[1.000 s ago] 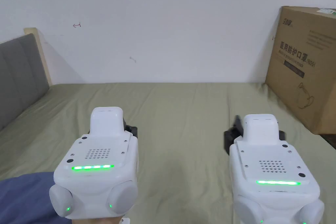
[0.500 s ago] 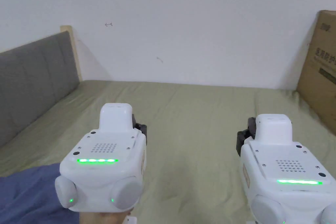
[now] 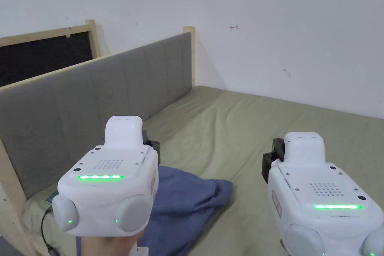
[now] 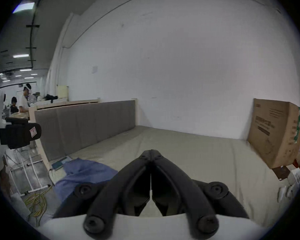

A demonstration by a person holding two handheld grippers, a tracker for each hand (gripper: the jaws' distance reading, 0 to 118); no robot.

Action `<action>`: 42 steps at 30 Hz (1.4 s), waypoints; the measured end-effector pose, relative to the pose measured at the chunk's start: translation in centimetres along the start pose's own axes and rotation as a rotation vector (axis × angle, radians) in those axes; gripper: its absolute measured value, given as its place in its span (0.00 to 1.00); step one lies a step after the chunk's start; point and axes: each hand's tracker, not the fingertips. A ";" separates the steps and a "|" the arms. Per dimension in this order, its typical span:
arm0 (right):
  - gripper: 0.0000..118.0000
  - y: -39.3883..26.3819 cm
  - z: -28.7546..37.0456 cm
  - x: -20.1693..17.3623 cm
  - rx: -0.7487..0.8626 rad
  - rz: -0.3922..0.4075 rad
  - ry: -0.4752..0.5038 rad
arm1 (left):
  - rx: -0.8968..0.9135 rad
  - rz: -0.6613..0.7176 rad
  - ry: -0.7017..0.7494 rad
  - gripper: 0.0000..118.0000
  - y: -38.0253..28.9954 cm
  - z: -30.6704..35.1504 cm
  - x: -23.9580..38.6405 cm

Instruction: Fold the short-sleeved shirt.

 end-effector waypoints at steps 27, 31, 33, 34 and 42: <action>0.00 -8.8 -6.6 1.4 -0.347 0.013 0.002 | -0.734 0.053 -0.181 0.92 -16.4 -22.3 3.1; 0.00 -10.0 -7.6 1.8 -0.397 0.035 0.007 | -0.852 0.025 -0.215 0.92 -18.6 -24.9 5.2; 0.00 -10.5 -7.8 2.0 -0.419 0.026 0.014 | -0.897 -0.065 -0.195 0.92 -20.3 -26.0 6.2; 0.00 -10.7 -7.8 2.1 -0.424 0.025 0.012 | -0.863 -0.090 -0.194 0.92 -20.7 -25.8 6.4; 0.00 -11.3 -7.6 3.1 -0.466 -0.026 -0.011 | -0.821 -0.020 -0.100 0.07 -18.2 -25.0 3.4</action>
